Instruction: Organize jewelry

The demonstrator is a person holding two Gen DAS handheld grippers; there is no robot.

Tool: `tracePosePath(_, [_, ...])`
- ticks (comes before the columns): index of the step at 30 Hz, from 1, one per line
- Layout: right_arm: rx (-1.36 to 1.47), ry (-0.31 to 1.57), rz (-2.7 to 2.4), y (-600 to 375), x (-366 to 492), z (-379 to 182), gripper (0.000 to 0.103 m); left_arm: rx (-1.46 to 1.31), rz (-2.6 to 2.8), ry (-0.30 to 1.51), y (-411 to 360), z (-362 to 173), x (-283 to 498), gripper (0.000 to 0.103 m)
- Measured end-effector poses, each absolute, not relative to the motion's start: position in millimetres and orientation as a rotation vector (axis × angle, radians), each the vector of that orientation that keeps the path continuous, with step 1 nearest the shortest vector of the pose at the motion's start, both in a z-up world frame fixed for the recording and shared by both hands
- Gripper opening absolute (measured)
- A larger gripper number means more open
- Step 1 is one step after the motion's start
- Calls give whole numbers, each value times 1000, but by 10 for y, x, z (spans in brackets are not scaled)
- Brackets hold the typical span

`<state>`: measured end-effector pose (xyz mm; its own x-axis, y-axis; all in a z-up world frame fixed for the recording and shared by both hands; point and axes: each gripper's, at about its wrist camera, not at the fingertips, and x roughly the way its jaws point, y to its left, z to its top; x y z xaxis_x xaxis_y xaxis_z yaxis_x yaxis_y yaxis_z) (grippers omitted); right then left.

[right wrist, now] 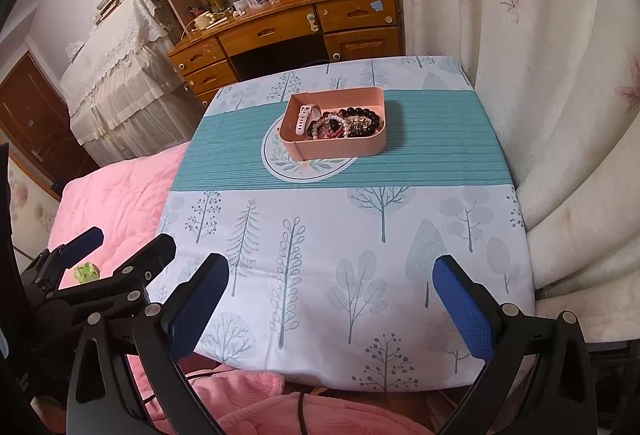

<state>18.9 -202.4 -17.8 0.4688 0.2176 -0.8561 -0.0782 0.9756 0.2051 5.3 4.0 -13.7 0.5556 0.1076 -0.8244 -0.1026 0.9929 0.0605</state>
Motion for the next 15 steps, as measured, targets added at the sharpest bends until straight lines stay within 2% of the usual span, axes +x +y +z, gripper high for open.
tracePosePath(15, [218, 1085, 177, -2131, 306, -212, 103, 101, 190, 948, -48, 5, 101, 103])
